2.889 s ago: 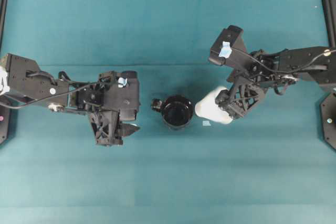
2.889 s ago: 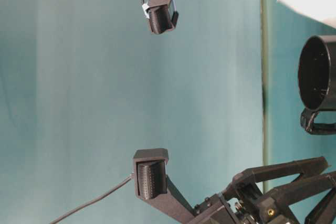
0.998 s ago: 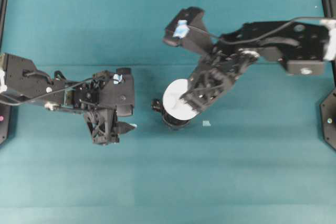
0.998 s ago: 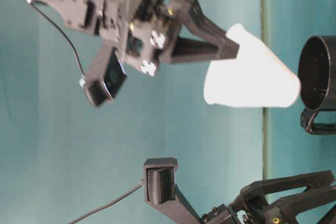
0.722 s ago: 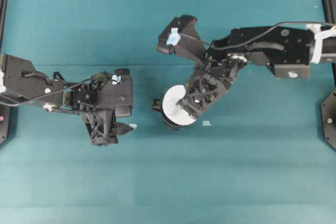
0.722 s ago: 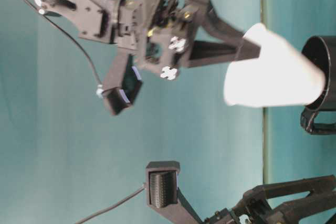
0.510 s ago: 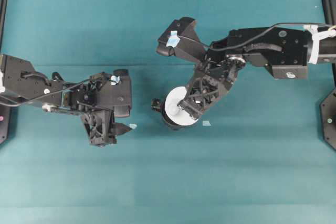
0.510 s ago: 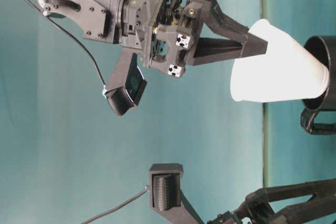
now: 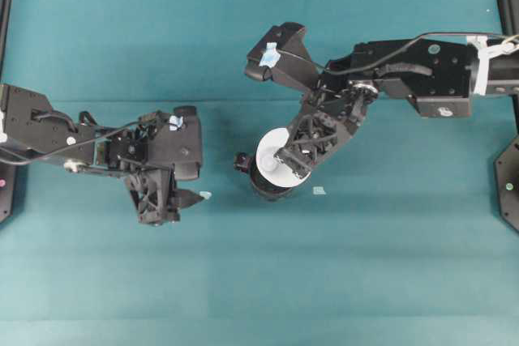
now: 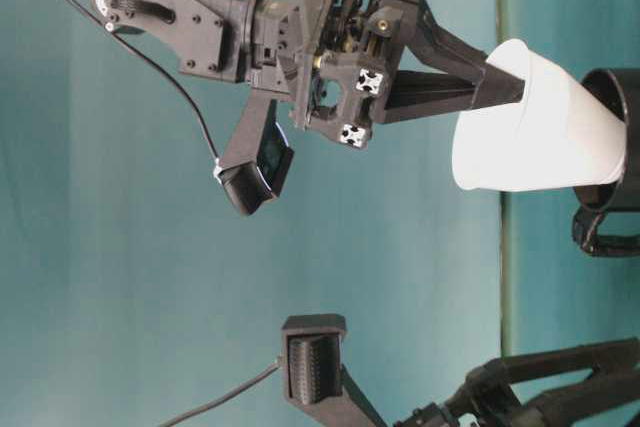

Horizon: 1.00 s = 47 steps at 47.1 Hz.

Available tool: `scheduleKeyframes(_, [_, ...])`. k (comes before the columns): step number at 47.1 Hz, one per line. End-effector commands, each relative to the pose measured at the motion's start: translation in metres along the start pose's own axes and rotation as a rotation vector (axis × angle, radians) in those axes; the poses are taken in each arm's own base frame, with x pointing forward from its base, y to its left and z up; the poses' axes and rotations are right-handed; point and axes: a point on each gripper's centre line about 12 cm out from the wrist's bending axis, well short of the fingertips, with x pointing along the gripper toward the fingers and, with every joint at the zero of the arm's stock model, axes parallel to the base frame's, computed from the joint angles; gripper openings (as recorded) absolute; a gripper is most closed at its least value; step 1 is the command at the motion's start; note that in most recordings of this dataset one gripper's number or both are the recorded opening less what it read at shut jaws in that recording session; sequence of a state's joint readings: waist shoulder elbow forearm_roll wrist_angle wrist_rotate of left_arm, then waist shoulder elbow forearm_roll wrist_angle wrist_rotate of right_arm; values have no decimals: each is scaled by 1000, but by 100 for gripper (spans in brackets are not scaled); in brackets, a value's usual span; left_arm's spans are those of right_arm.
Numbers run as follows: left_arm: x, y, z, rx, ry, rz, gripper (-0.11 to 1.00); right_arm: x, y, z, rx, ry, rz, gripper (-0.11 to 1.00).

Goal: Put a paper cup into the cup holder on your left arm.
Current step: 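Carry the paper cup left and lower it into the black holder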

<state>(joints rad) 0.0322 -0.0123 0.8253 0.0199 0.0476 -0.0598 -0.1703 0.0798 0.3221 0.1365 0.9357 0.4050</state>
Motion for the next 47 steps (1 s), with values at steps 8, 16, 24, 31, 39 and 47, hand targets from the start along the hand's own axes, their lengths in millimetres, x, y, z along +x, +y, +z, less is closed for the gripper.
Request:
scheduleKeyframes(8, [0,2,4,-1,-22,4,86,-5,1,10,6,-67,26,-6])
scheduleKeyframes(16, [0,3,3,-2,-19,5,86,-6,3,13,10,-83,37,-6])
scheduleKeyframes(24, [0,3,-3,-2,-5,6,86,-5,2,11,11,-78,35,-4])
scheduleKeyframes(31, [0,3,-7,-4,4,6,86,-5,1,12,11,-86,36,-1])
scheduleKeyframes(39, [0,3,-5,-4,1,5,86,-5,2,12,11,-86,37,4])
scheduleKeyframes(47, [0,3,-5,-4,0,6,86,-7,2,12,14,-90,38,14])
